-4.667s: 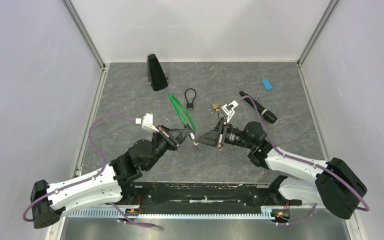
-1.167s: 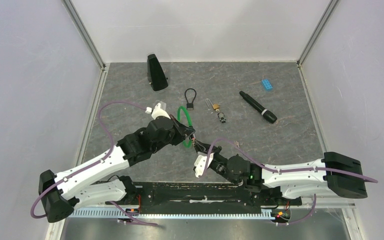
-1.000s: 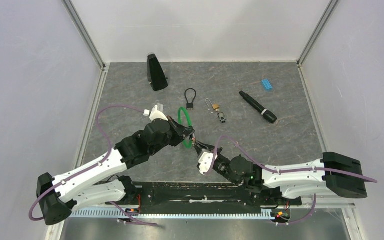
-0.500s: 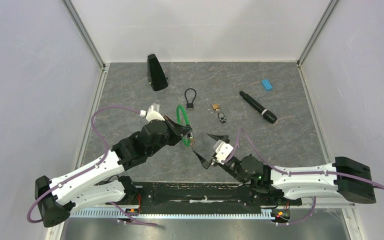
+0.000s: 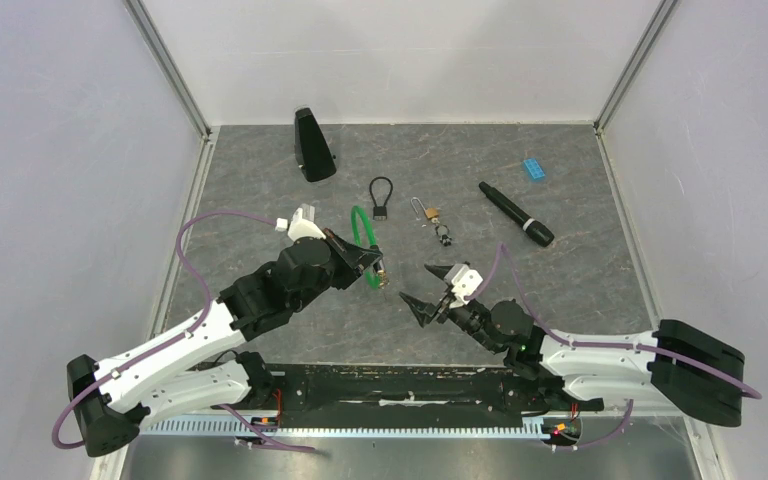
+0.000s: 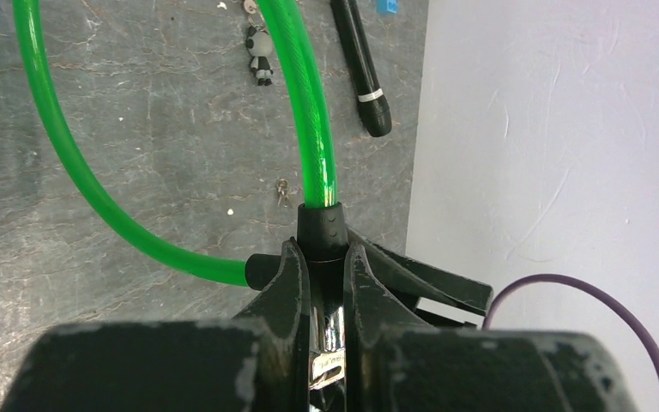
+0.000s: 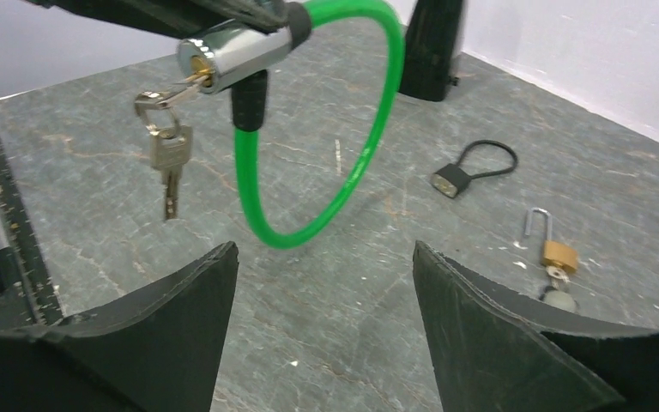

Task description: Unlock with the key

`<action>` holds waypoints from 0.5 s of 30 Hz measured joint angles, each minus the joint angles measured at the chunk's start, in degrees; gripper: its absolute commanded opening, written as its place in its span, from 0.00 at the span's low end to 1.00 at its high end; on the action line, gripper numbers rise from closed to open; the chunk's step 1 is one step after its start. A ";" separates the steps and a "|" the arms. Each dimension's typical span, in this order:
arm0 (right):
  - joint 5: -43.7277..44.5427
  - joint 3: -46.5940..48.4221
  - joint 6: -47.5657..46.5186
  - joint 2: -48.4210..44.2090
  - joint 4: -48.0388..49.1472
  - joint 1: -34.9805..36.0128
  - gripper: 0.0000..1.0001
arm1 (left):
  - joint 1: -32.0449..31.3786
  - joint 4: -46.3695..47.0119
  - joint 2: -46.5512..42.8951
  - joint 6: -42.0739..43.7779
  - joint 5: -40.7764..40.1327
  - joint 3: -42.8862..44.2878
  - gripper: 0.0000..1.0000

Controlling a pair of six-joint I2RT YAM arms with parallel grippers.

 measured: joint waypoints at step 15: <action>-10.19 7.32 0.92 11.47 8.81 -2.08 0.65 | 0.00 1.53 1.18 -0.07 4.11 1.29 0.02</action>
